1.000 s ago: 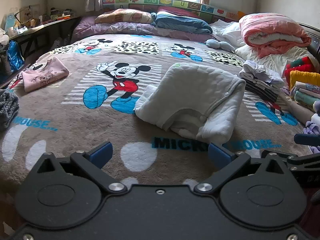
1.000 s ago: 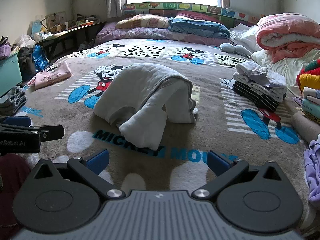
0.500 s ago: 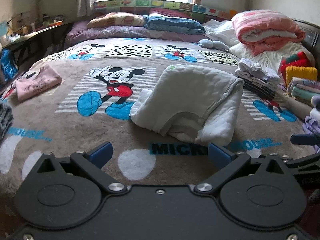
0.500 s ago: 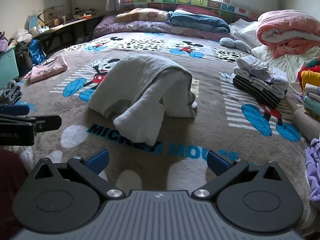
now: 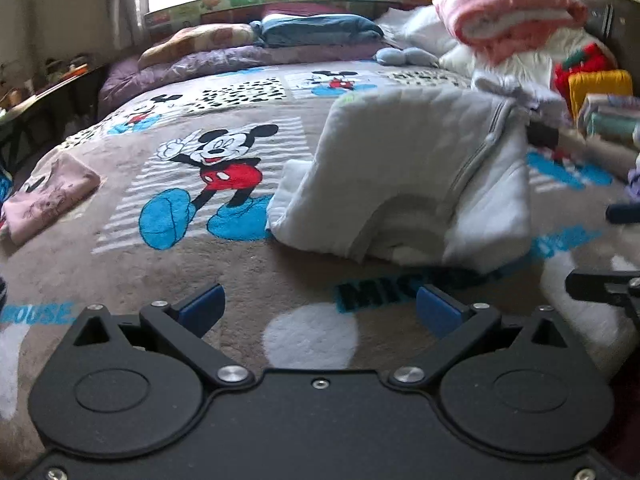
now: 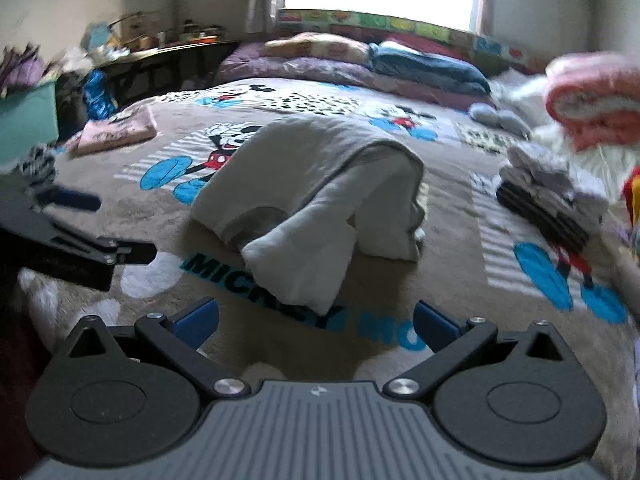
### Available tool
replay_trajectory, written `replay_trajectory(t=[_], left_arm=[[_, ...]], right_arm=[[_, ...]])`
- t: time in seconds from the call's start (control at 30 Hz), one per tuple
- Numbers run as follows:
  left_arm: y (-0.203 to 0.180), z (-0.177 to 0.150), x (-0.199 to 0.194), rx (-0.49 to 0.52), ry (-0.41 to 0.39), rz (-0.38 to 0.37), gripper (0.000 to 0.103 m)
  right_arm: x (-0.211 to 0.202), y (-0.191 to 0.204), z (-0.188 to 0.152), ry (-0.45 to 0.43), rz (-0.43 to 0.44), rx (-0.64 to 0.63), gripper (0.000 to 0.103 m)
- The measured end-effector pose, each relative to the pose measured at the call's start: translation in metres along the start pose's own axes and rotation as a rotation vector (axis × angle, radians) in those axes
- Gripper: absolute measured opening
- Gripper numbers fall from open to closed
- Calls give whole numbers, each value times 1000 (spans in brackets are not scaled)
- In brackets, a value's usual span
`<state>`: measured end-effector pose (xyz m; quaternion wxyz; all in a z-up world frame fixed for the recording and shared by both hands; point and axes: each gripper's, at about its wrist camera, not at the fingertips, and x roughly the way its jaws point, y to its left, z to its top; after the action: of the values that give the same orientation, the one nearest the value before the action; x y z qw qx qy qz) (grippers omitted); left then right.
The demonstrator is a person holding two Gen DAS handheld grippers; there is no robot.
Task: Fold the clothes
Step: 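Grasp the sweatshirt edges with the left and right grippers and lift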
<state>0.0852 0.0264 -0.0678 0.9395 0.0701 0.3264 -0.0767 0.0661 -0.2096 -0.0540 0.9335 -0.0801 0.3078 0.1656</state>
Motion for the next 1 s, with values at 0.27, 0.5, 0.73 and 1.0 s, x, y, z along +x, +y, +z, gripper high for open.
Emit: replay_trajectory(t=[0.27,0.5,0.73,1.0], left_arm=[[-3,-10,34,237,-92,48,100],[-1,-20,67,461,-127,97,77],[3,-28,94,640,-180,137,70],[6,-30,98,736,-261,144,69]], right_arm=[[34,23,-13,-5,-40,-208,85],[55,35,-19,-59,-98,-326,72],[73,35,-20,-121,-130,-366,54],[62,4,-7,-225,-154,-195,50]])
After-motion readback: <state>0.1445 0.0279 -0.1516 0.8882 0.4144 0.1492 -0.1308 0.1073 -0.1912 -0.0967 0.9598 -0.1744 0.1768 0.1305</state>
